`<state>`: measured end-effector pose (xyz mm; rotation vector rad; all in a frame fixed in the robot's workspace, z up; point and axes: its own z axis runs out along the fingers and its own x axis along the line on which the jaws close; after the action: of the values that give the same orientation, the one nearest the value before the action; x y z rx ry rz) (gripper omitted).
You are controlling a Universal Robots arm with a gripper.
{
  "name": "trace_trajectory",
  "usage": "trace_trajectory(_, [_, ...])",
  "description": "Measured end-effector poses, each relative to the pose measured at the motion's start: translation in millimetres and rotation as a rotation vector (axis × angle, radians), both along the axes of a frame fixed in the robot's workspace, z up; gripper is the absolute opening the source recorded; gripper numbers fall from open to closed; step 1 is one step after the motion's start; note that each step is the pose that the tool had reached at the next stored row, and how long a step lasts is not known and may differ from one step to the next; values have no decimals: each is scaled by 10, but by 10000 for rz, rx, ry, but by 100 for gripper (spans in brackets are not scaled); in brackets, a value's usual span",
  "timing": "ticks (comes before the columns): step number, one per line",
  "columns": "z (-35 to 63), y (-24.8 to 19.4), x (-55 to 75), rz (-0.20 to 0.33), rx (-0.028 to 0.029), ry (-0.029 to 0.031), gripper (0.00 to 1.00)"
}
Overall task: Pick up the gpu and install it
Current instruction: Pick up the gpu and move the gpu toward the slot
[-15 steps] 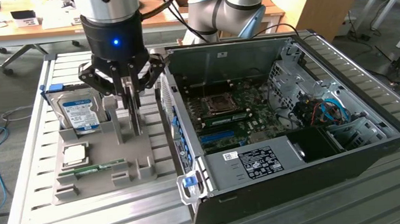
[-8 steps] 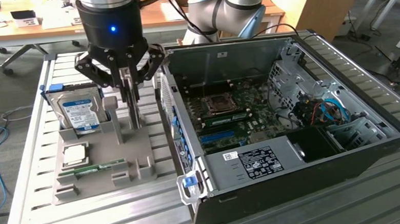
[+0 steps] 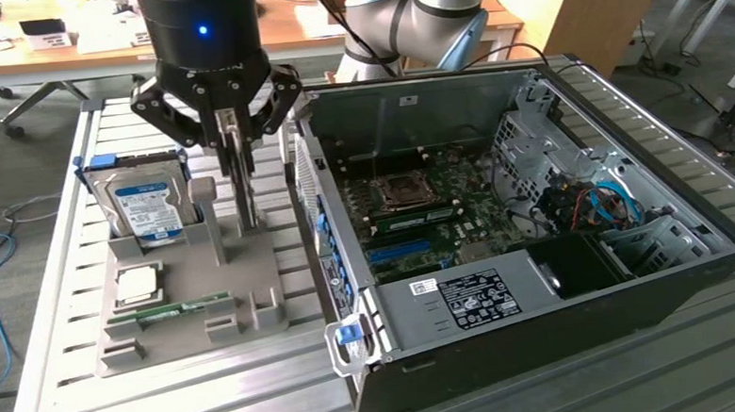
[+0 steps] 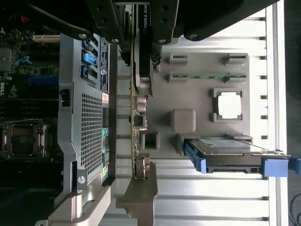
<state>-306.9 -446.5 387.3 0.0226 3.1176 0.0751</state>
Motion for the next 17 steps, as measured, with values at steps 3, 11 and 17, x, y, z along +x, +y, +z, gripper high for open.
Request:
trace_trajectory(3, [26,0,0,0,2,-2,27])
trace_trajectory(11, [129,0,0,0,2,0,27])
trace_trajectory(17, [283,0,0,0,30,-1,27])
